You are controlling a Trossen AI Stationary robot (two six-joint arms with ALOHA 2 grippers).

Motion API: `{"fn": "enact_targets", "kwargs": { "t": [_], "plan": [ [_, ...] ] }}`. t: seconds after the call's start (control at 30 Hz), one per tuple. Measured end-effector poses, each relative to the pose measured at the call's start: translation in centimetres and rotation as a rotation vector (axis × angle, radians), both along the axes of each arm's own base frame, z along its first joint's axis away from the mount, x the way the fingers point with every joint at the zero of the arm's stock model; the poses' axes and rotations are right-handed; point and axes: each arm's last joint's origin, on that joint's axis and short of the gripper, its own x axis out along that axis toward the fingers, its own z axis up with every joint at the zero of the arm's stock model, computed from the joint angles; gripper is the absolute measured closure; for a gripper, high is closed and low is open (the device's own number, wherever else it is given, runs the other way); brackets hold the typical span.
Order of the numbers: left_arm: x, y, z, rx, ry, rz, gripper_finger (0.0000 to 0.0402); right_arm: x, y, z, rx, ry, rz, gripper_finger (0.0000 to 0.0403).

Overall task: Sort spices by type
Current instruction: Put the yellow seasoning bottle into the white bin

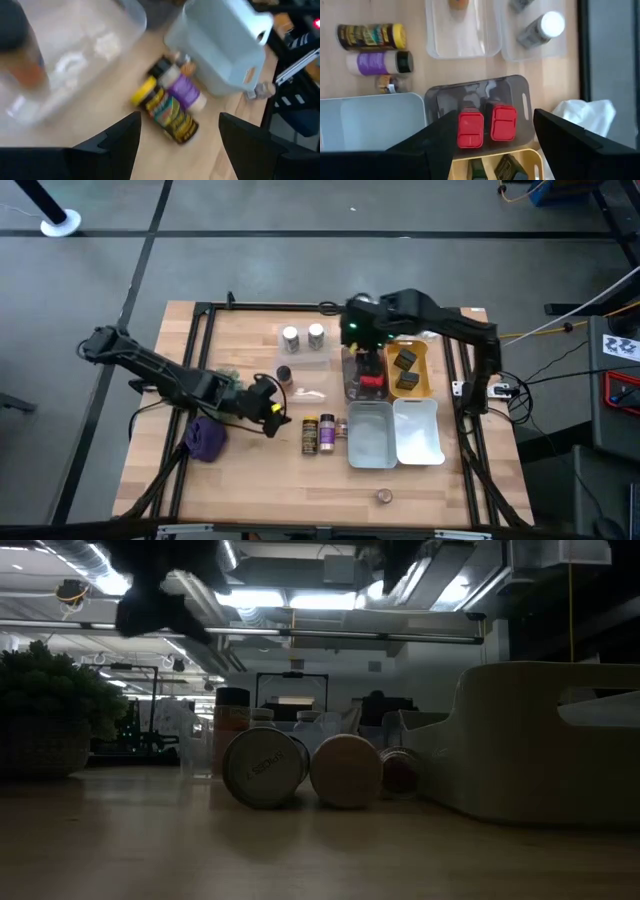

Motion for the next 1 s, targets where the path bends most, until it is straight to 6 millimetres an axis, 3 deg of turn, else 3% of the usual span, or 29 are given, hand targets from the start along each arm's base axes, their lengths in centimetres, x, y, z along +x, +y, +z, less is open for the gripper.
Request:
{"fn": "enact_targets", "kwargs": {
  "t": [0.17, 0.33, 0.67, 1.0],
  "plan": [
    [1.1, -1.1, -2.0, -0.103, 0.075, 0.023, 0.015, -3.2, 2.5, 1.7, -0.065, -0.045, -0.026, 0.0146],
    [2.5, -1.7, -3.3, -0.148, 0.065, 0.029, 0.015, -7.0, 4.7, 1.3, -0.15, -0.044, -0.092, 0.0146],
    [4.6, -1.8, -6.2, -0.21, 0.104, 0.077, 0.015, -12.9, 7.1, -2.9, -0.117, -0.126, -0.214, 0.0146],
    [6.6, -1.7, -8.3, -0.233, 0.155, 0.106, 0.015, -15.6, 8.4, -8.6, -0.072, -0.141, -0.285, 0.0146]
  ]
}}
